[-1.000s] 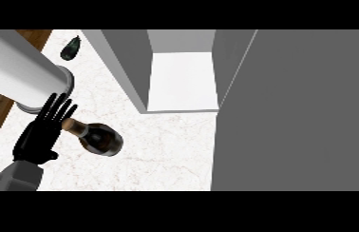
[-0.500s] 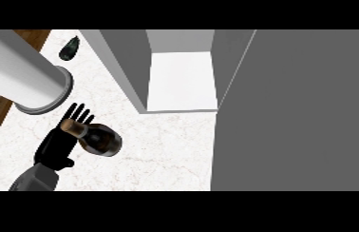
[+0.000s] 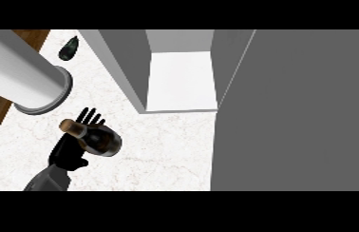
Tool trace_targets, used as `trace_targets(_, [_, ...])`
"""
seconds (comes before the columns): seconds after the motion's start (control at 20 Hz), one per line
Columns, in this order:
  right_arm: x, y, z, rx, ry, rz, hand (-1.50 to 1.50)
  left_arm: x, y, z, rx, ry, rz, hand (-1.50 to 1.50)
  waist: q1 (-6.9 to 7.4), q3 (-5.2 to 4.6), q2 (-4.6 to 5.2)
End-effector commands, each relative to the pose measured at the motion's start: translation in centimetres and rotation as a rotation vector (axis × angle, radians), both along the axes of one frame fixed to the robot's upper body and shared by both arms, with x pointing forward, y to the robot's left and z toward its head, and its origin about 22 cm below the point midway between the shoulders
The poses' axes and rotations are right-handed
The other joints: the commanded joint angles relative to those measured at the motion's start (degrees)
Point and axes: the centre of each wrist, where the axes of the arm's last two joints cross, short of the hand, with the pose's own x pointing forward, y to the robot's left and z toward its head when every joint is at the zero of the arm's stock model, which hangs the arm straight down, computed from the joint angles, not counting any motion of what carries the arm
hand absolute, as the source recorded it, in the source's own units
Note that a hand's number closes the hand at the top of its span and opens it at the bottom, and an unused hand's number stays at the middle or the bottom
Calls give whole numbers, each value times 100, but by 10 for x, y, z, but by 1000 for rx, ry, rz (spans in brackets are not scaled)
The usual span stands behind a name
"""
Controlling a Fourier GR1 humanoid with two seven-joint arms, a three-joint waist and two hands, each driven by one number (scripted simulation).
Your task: Pick up the wine, place it into the cabinet and close the cabinet
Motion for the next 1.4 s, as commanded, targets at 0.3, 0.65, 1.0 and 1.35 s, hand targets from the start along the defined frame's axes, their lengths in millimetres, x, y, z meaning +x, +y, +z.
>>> trace_targets(0.3, [-24, 8, 30, 31, -45, 31, -150, 14, -14, 0, -123, -92, 14, -150, -6, -4, 4])
trace_targets(0.65, [-21, 2, 19, 28, -37, 37, -150, 13, -36, -9, -243, -98, -136, 150, -38, -2, 1])
trace_targets(1.0, [-16, -1, 10, 24, -22, 9, -150, 19, -44, 3, -30, -202, -51, 150, 82, 14, -30])
trace_targets(1.35, [-22, 3, 19, 8, -25, 16, -150, -10, -36, 1, 412, -319, 229, 150, 158, 14, -62])
